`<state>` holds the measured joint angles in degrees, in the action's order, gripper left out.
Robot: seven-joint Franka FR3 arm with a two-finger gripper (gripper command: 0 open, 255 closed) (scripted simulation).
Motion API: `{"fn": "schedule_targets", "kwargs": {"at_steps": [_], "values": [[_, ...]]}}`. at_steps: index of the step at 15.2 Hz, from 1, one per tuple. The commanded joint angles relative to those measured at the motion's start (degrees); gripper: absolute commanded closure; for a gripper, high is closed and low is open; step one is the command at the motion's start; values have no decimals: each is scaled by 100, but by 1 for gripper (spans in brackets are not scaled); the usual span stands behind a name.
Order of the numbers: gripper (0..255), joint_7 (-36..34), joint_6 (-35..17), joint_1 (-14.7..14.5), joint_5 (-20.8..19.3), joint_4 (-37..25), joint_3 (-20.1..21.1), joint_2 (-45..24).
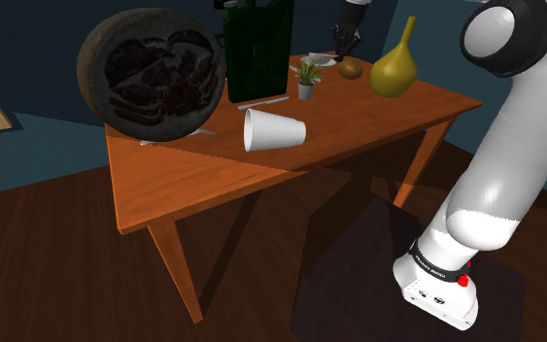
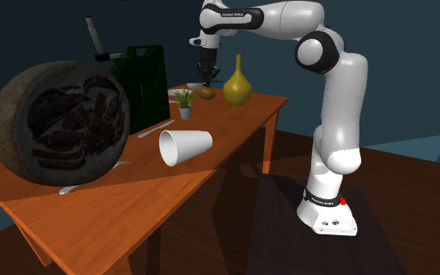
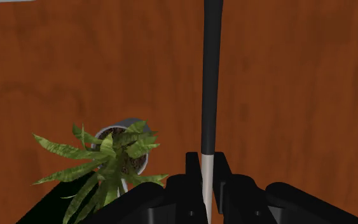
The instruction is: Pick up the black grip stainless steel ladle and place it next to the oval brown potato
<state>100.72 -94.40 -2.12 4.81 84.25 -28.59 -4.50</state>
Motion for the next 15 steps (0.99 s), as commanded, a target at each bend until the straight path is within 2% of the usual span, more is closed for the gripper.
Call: {"fn": "schedule_targets", "kwargs": {"at_steps": [1, 5, 9, 12, 15], "values": [[255, 314, 35, 179, 108, -130, -132, -131], [255, 941, 216, 622, 432, -642, -377, -578], [255, 1548, 490, 1191, 844, -1354, -556, -1161], [255, 1959, 783, 1730, 1206, -2074, -627, -1701], [255, 2288, 1197, 2421, 1612, -3072, -607, -2368]]}}
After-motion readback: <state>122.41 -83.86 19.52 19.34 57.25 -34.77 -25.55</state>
